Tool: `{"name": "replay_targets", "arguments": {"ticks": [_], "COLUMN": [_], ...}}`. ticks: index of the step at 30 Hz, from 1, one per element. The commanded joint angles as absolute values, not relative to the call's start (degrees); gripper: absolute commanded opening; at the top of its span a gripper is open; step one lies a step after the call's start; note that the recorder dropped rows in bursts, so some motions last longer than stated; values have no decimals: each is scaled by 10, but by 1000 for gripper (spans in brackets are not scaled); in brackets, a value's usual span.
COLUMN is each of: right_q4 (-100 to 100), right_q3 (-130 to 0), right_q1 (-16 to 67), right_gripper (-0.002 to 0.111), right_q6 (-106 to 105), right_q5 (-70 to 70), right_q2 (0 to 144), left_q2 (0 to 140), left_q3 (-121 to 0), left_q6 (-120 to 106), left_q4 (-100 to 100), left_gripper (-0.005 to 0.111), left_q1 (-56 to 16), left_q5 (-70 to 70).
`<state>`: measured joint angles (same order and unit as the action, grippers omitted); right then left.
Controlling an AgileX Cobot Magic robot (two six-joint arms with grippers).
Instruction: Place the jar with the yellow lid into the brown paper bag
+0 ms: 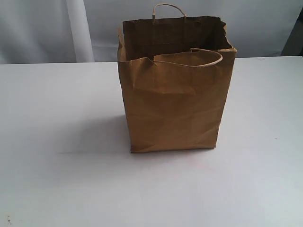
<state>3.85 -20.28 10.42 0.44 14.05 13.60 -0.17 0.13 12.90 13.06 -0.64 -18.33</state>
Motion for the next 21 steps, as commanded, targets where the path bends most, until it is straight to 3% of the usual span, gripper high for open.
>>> {"name": "replay_targets", "arguments": {"ticks": [1,21], "right_q4": [30,-20], "right_q3": [-167,-39], "right_q1": [58,51], "right_gripper": [0,0], "right_q6": [-13,-17], "right_q5": [112,112], "right_q2": [109,27], "left_q2": [0,0], "left_q3": [0,0], "left_q6": [131,131], "left_q4": [128,128], "left_gripper": [1,1], "left_q1": [-9,-9], "left_q5": [-178,-178]}}
